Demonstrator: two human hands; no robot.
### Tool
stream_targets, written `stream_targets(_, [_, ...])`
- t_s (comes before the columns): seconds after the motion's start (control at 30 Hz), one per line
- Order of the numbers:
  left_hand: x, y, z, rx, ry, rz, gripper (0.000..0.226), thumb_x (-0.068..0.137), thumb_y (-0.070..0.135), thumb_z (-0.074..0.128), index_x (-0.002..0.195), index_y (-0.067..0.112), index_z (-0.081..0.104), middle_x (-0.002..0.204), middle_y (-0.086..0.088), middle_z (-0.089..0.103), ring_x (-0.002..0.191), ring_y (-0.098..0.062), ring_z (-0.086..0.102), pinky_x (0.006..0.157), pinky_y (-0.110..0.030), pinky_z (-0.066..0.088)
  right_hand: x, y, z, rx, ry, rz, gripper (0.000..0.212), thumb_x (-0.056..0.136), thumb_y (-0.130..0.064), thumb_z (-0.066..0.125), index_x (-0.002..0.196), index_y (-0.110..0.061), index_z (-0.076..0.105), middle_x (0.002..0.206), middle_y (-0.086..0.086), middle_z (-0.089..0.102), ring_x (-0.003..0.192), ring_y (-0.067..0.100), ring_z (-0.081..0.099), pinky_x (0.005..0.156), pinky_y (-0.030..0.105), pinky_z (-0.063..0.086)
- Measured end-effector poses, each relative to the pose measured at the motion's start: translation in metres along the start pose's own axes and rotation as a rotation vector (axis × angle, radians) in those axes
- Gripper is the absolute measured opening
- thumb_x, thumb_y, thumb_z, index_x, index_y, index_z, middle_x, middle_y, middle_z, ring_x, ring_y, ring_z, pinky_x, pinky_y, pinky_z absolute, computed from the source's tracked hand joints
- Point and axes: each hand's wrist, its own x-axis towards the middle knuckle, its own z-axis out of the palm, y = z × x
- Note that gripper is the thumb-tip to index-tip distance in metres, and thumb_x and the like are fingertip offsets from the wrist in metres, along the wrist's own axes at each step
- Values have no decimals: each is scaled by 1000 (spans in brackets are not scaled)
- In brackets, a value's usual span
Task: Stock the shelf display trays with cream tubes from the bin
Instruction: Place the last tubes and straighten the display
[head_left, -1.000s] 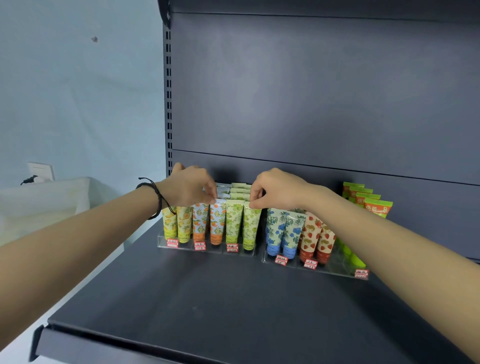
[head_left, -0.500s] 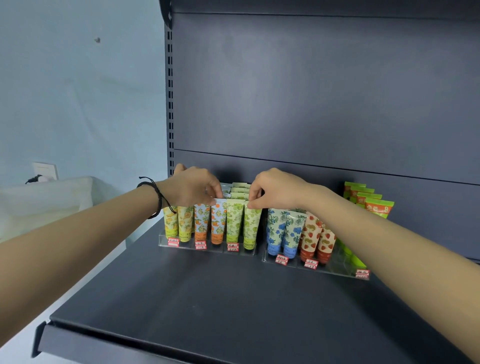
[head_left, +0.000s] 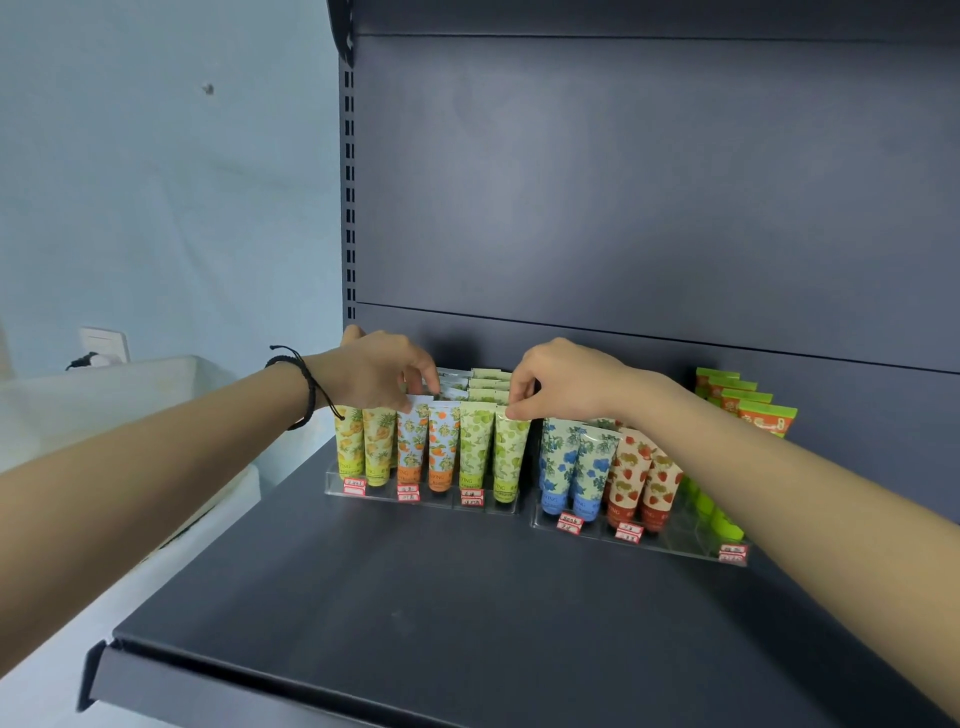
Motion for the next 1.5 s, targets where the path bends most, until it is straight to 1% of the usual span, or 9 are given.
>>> stream_targets(0.27, [5,-6,-2,-41,105,-29,19,92,33,54,109,32,64,99,16,62,102,-9,51,85,-35,21,-1,0,0,7,1,16,21,86,-39,65,92,-21,74,93,-11,68,89,12,63,79,40,55])
stream_targets(0.4, [18,3,2,-8,140,-1,18,88,38,59,102,31,68,97,18,61,107,-11,51,86,-36,23,3,1,0,3,32,26,19,86,-41,63,86,-23,72,95,-6,68,89,17,64,80,42,55])
stream_targets(0.6, [33,15,11,45,152,2,21,84,41,63,101,30,71,114,15,64,115,-14,48,95,-39,24,5,3,-3,28,58,38,23,86,-42,62,86,-21,73,93,-4,69,87,17,65,80,44,54])
stream_targets(0.8, [33,13,15,40,160,-21,19,84,40,64,94,28,74,110,14,67,108,-14,54,94,-39,23,-2,9,-3,28,54,35,21,86,-42,61,86,-24,72,91,-5,68,87,17,63,81,42,54])
stream_targets(1.0, [31,13,13,58,144,-7,24,86,44,60,101,28,72,112,15,65,109,-14,53,94,-39,23,-6,10,-5,26,54,28,20,87,-40,62,87,-23,72,91,-7,66,88,16,62,82,41,53])
stream_targets(1.2, [29,4,5,-64,179,-26,27,87,49,57,104,31,66,102,15,66,95,-6,51,83,-36,22,-8,14,-8,61,72,30,22,88,-39,61,91,-20,73,90,-10,65,88,12,62,81,40,53])
stream_targets(1.3, [27,0,3,-87,152,-38,26,86,48,58,105,31,65,97,16,63,93,-4,50,88,-36,25,-9,15,-5,83,69,21,20,88,-39,61,93,-24,72,87,-15,62,86,8,60,82,38,53])
stream_targets(1.43, [20,-6,4,-121,129,-6,23,88,45,58,104,31,66,104,14,67,97,-6,57,97,-41,40,-9,17,0,102,50,34,22,88,-42,60,103,-29,69,101,-8,64,94,9,60,86,38,52])
stream_targets(1.5, [12,-8,1,-191,187,20,20,89,36,59,106,27,67,105,12,67,95,-4,58,93,-31,45,-11,19,1,128,78,32,21,89,-41,60,104,-29,69,103,-8,66,93,6,60,86,36,53])
